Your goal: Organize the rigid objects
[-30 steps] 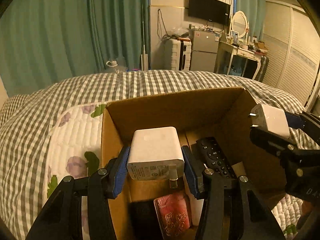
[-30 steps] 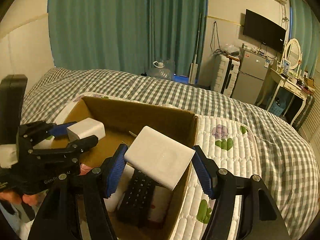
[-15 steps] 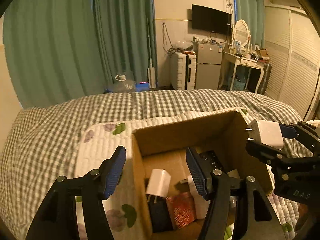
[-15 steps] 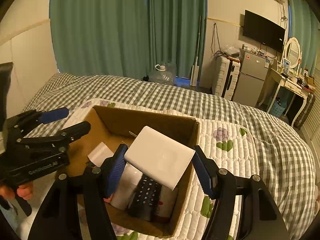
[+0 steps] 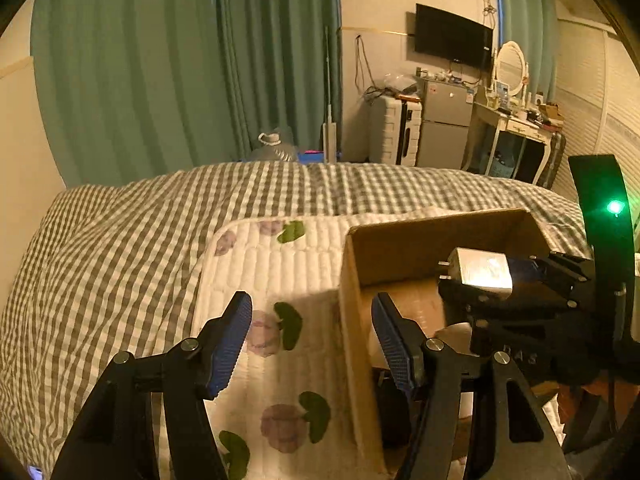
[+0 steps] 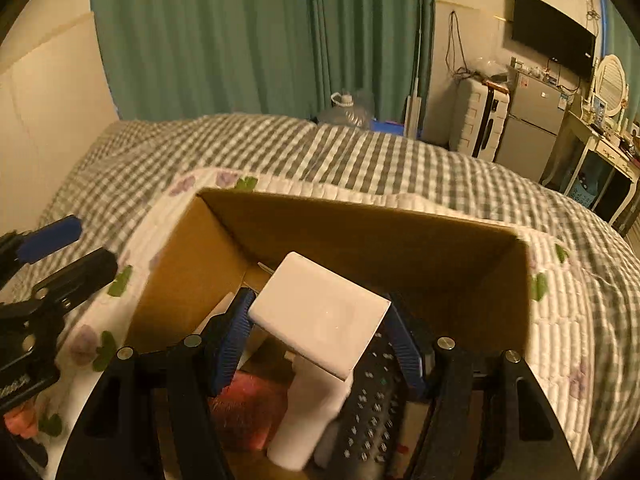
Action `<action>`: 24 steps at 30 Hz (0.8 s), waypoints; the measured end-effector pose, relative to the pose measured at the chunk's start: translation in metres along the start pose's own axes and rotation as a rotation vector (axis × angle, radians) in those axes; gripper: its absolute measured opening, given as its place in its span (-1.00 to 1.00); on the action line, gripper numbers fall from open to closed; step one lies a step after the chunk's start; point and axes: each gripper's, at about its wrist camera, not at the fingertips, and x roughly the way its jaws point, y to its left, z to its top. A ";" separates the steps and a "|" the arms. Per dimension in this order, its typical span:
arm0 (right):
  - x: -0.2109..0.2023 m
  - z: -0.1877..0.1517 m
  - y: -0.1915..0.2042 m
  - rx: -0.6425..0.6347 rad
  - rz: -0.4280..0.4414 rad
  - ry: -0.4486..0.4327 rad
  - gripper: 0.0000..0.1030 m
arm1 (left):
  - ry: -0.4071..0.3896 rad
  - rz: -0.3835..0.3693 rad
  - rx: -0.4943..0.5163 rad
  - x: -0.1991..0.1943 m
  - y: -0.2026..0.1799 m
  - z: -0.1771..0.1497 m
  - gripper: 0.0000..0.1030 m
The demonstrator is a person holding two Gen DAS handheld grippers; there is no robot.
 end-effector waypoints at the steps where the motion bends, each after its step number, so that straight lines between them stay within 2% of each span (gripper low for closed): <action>1: 0.004 0.002 0.001 0.002 -0.006 0.001 0.26 | 0.005 -0.004 -0.004 0.004 0.003 -0.002 0.26; 6: 0.007 0.010 0.001 0.000 -0.040 -0.030 0.30 | 0.015 -0.009 -0.015 0.009 0.006 -0.008 0.26; 11: -0.023 0.013 -0.003 0.009 -0.057 -0.072 0.30 | -0.005 -0.012 -0.008 -0.013 0.001 -0.008 0.26; 16: -0.080 0.015 -0.006 0.020 -0.078 -0.107 0.30 | -0.076 -0.021 0.011 -0.068 -0.010 0.004 0.26; 24: -0.205 0.008 0.000 0.000 -0.140 -0.234 0.30 | -0.231 -0.045 0.027 -0.171 -0.023 0.017 0.26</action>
